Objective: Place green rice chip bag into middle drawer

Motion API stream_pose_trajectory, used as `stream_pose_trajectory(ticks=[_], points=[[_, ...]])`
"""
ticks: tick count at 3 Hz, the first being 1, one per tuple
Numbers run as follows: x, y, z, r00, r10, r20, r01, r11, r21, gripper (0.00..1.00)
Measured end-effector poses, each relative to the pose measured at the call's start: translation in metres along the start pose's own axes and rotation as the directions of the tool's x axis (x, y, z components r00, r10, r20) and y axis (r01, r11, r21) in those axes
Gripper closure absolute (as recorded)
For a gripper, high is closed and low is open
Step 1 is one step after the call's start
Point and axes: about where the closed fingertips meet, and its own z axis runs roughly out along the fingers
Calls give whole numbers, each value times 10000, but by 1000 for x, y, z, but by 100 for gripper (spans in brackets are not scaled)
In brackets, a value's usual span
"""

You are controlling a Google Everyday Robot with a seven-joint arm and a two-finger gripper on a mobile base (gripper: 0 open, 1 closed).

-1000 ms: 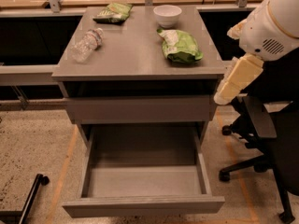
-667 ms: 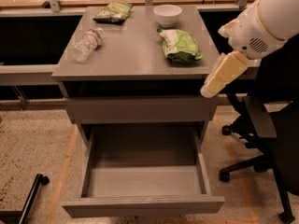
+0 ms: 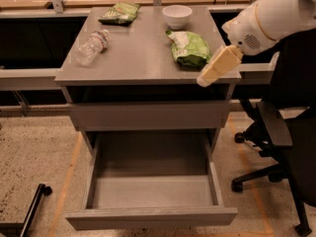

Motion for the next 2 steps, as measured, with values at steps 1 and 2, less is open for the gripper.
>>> stream_pose_trajectory(ticks=[1,2], points=[[0,-2,3,10000,29,39,-29,10000,2,0],[4,-1,5,9994,300,-156,-303,9994,-178,0]])
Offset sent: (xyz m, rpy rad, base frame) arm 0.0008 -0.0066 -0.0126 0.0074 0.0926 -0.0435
